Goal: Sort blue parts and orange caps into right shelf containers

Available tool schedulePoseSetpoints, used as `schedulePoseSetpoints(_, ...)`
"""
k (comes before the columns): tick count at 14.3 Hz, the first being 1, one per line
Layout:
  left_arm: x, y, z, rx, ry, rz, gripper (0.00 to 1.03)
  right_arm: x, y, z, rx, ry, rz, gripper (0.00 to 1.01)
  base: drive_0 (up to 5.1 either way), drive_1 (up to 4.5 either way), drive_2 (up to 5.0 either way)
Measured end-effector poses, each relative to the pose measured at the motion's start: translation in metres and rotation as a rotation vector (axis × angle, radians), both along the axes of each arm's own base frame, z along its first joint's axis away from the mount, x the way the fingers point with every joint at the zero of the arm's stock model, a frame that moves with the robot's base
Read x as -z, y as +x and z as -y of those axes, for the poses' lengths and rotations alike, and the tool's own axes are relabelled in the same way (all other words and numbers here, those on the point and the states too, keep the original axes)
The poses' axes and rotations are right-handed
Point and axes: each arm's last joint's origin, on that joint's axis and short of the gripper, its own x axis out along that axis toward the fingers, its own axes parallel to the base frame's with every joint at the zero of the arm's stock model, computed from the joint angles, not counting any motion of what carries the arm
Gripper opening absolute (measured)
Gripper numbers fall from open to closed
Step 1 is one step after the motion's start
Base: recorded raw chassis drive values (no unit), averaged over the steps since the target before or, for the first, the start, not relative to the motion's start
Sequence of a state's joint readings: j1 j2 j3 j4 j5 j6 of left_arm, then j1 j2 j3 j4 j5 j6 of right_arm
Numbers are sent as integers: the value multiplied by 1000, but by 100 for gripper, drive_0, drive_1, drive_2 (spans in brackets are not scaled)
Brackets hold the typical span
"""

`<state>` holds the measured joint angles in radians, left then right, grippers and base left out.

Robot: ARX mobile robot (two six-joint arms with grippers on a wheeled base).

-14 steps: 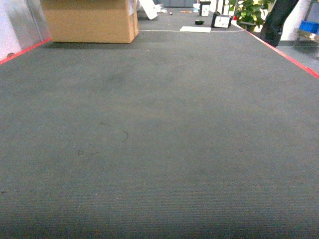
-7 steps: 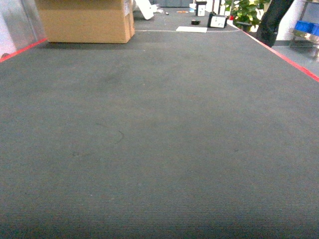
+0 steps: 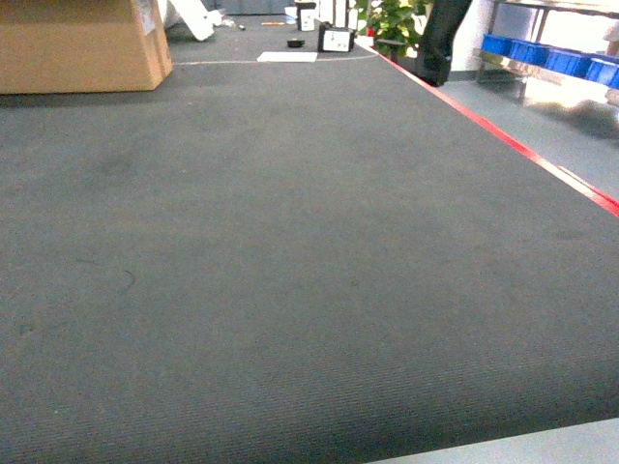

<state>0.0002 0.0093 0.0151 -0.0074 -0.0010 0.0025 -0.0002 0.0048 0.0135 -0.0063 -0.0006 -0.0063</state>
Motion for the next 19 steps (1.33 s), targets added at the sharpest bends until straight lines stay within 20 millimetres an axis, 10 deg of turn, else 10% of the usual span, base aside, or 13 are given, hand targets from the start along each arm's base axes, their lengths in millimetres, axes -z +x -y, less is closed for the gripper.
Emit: schedulePoseSetpoints(19, 0, 0, 0, 0, 0, 0, 44, 0, 0, 0, 0, 0, 0, 42, -153, -153, -153)
